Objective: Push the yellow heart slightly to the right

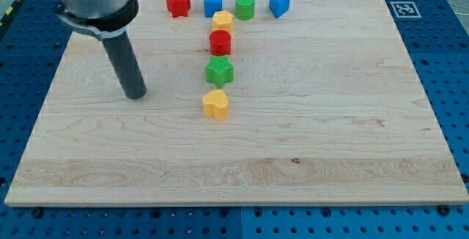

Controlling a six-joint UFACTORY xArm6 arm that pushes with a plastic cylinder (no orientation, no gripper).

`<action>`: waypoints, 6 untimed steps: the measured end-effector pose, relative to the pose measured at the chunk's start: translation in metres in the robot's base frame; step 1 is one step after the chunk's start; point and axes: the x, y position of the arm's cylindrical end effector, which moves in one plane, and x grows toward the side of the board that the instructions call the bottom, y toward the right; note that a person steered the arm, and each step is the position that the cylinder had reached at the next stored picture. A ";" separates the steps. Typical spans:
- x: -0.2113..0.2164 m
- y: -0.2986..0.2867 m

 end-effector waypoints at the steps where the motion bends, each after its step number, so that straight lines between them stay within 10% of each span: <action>1: 0.000 0.023; 6: 0.025 0.093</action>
